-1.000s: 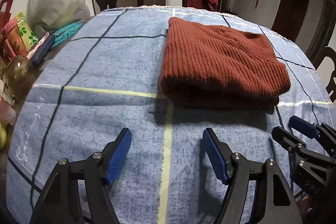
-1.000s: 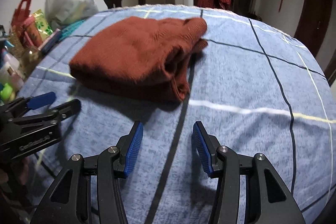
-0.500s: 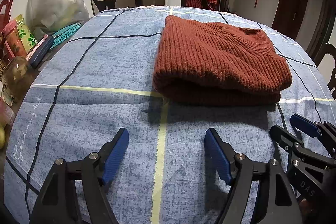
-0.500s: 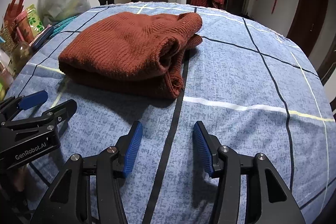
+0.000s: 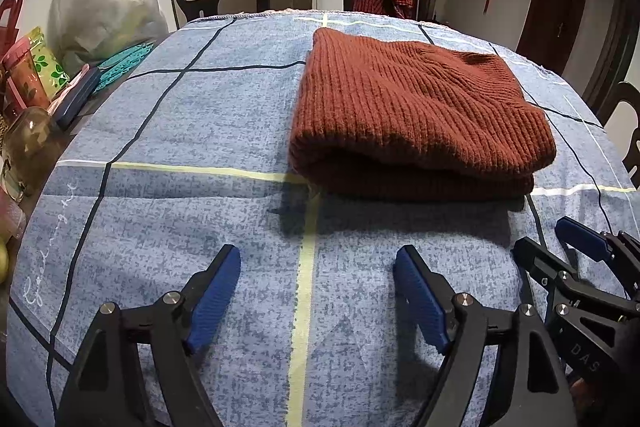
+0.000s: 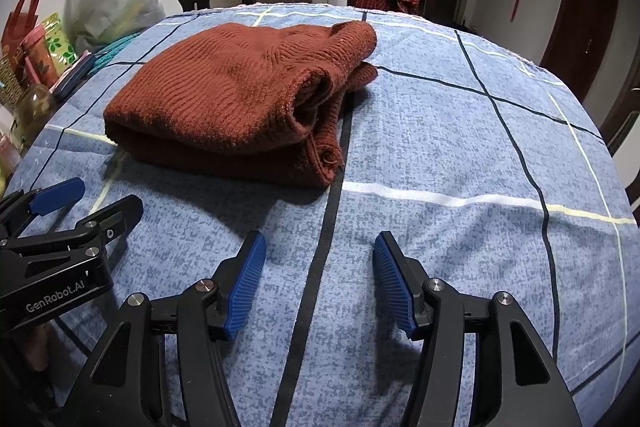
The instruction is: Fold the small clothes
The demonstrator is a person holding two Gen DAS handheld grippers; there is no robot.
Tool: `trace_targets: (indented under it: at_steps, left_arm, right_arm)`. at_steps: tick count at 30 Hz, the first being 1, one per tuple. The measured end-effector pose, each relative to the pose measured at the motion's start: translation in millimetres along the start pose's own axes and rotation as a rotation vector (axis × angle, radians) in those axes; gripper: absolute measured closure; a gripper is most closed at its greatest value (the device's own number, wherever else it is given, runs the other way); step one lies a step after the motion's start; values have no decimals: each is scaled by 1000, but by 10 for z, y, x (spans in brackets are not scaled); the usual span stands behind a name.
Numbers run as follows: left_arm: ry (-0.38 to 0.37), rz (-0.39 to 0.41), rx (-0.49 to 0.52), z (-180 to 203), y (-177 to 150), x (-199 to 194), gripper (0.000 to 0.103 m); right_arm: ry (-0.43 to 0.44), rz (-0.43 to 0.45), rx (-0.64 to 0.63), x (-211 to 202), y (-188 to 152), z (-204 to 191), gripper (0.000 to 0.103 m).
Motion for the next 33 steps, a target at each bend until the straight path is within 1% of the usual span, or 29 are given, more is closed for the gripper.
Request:
trace_targets:
  at_steps: [17,33]
  left_arm:
    - [-1,0,-2,8,-10,-2,19]
    - [-3,-6,7,91,-37,-3,15]
  right_arm:
    - [0,0,0,-1,0,-1,45]
    - [0,0,0,-2,0,2,45]
Point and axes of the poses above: each gripper's, at about its wrist camera, not at the fingertips, and x roughly the way its jaws point, z to its right, y to its top, the point moved 8 cm from there along x, roughly the way its jaws point, and after that the axes turned 8 degrees about -y, right-handed, at the moved point
